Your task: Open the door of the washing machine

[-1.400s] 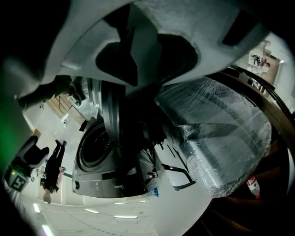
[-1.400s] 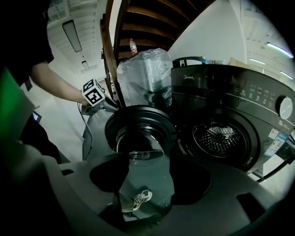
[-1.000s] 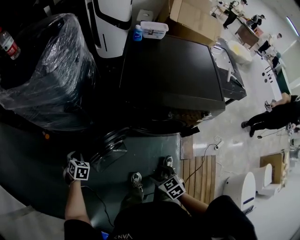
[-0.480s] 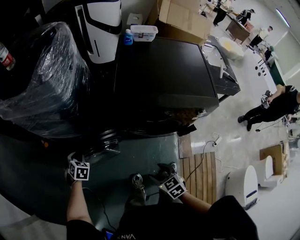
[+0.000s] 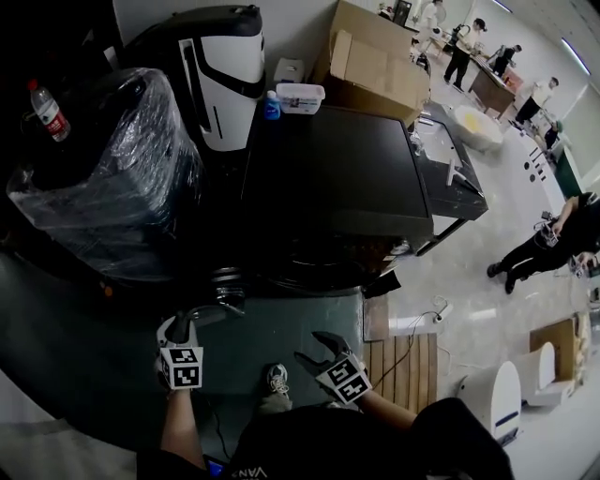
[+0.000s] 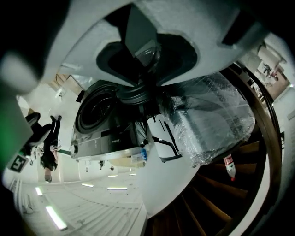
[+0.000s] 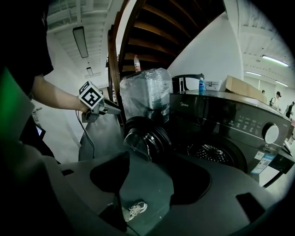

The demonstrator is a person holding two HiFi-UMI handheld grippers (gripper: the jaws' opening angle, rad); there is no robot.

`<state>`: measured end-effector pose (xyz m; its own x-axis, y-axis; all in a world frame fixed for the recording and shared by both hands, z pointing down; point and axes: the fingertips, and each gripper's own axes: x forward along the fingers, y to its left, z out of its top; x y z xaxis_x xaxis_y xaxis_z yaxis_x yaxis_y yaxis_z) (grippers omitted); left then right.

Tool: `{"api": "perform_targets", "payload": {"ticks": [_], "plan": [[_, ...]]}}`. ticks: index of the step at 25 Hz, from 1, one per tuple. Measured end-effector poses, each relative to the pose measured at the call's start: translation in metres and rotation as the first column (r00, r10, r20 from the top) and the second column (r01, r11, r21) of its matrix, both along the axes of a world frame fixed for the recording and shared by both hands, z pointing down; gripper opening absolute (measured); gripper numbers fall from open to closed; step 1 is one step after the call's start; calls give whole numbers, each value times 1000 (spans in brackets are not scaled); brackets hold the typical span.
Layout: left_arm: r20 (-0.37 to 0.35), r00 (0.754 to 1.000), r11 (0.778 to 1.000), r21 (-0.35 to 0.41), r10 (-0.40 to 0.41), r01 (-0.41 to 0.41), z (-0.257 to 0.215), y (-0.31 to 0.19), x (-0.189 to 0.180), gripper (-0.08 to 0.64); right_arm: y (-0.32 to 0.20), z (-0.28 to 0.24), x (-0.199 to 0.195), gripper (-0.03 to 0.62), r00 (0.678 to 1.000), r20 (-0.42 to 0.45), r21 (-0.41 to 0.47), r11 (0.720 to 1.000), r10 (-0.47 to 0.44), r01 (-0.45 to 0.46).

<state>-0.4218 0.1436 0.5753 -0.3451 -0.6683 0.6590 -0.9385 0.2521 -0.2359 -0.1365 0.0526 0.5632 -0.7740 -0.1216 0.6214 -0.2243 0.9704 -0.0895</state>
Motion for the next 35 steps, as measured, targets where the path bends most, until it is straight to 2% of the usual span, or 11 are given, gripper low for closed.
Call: {"api": "perform_targets", "payload": {"ticks": [4, 9, 14, 18, 22, 26, 35], "plan": [[-23, 1000, 995, 94, -17, 19, -38, 7, 57, 111, 1, -27, 14, 257, 997, 79, 20, 1000, -20, 18], [11, 1000, 981, 196, -6, 4, -72, 17, 132, 44, -1, -59, 45, 185, 984, 172, 68, 997, -38, 26], [43, 999, 967, 256, -2, -9, -98, 35, 206, 29, 3, -90, 87, 94, 967, 247, 119, 992, -64, 35], [51, 998, 959, 284, -24, 9, -110, 58, 251, 23, 14, -106, 119, 32, 952, 293, 130, 990, -83, 46], [69, 997, 956, 295, -35, 13, -119, 77, 292, 21, 26, -117, 148, 11, 939, 331, 131, 990, -99, 58], [88, 995, 942, 334, -50, 18, -128, 92, 326, 20, 36, -124, 175, 9, 927, 359, 126, 990, -107, 66], [45, 995, 936, 343, -92, 71, -128, 123, 393, 18, 57, -119, 228, 8, 925, 361, 96, 991, -123, 95]]}}
